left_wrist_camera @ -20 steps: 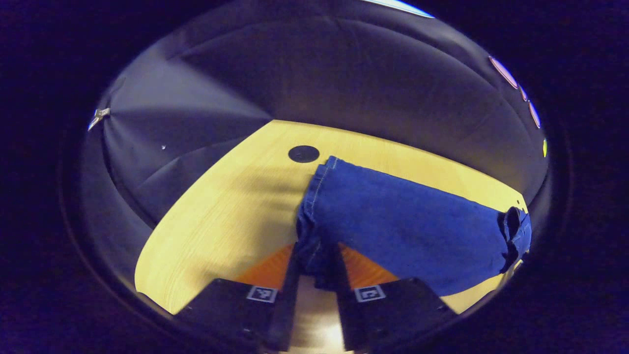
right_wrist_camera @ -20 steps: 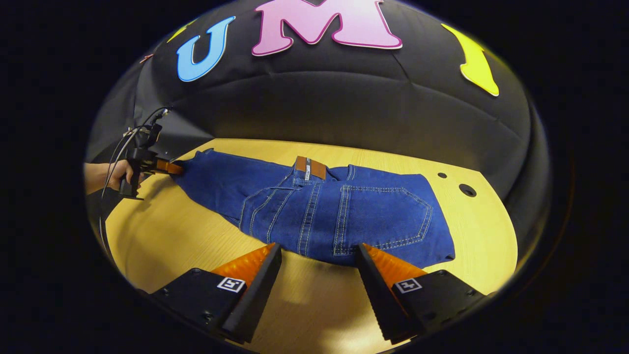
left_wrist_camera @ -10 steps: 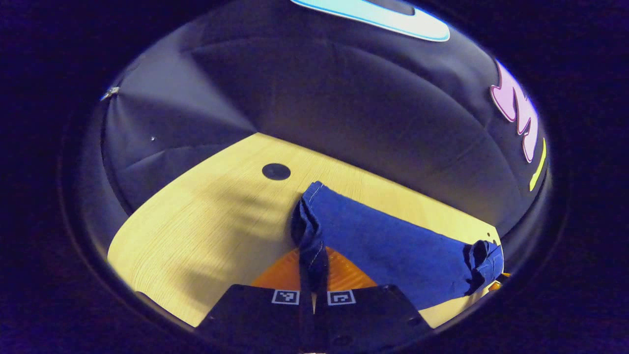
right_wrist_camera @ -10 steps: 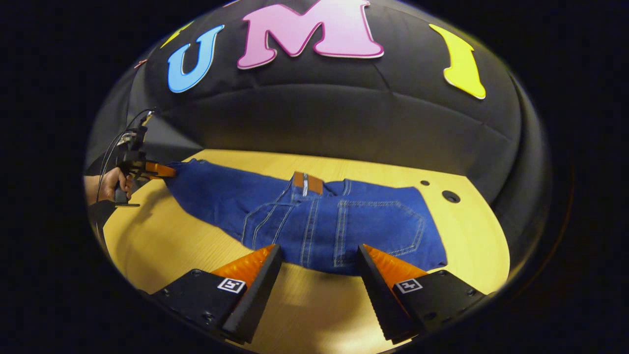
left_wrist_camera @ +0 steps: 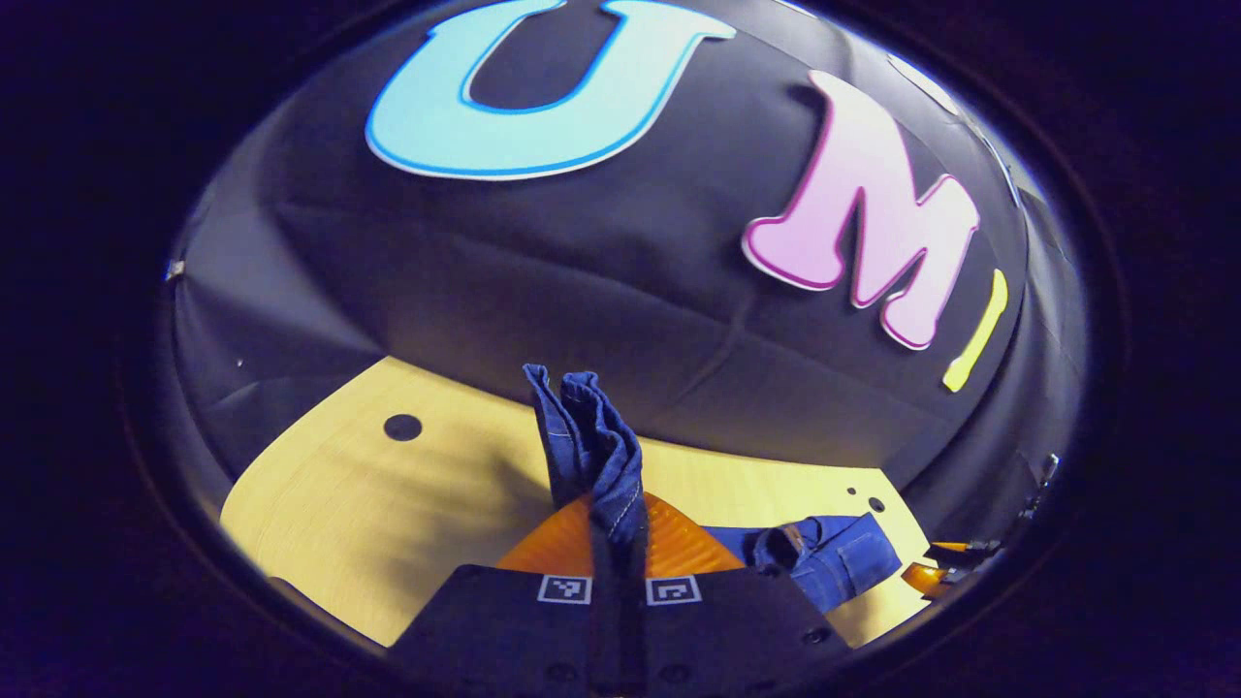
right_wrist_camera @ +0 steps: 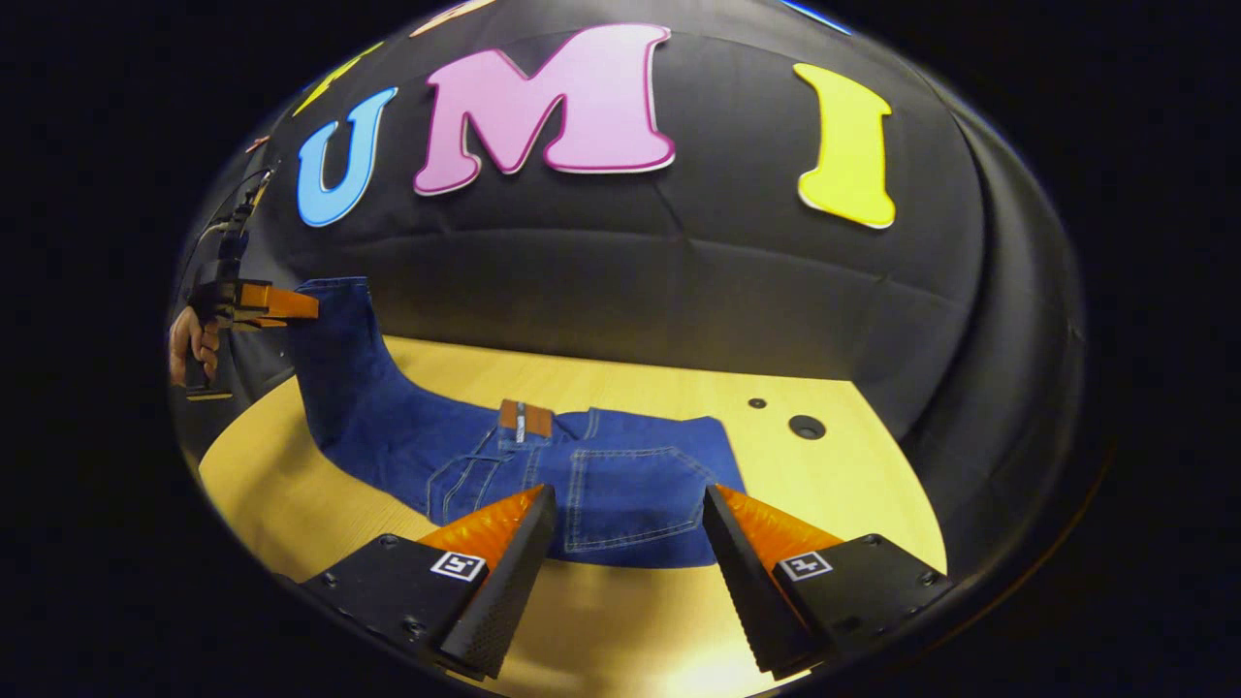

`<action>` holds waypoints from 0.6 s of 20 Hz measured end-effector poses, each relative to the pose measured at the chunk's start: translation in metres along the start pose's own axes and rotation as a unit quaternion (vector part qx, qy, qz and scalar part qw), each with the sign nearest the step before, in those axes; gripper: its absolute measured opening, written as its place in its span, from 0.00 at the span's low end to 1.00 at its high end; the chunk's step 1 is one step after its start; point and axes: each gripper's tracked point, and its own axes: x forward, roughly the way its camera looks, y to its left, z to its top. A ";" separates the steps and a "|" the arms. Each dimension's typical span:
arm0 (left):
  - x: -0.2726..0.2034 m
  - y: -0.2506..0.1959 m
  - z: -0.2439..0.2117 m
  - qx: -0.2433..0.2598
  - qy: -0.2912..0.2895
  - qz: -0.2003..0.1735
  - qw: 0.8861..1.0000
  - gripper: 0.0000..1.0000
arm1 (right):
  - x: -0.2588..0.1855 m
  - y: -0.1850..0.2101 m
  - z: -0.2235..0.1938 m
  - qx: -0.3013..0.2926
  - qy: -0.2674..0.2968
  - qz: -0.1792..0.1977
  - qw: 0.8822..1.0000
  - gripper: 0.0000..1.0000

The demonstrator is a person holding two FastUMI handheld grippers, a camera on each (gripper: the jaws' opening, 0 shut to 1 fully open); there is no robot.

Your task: Grasp the waist and the cuffs of the jeans and fold them to make the two legs overlap; first hold the waist and fold one-third of the jeans toward the cuffs, then hold the cuffs and fold the remaining one-third in the same direction to finish folding.

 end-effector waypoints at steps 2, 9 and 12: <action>0.002 -0.055 0.001 0.008 0.002 -0.027 1.000 0.05 | -0.011 -0.018 0.011 0.006 -0.011 -0.013 1.000 0.93; 0.030 -0.237 -0.035 0.027 0.034 -0.120 0.992 0.06 | -0.054 -0.073 0.026 0.040 -0.031 -0.052 0.997 0.93; 0.043 -0.305 -0.078 0.006 0.079 -0.175 0.981 0.06 | -0.075 -0.097 0.024 0.049 -0.034 -0.074 0.995 0.93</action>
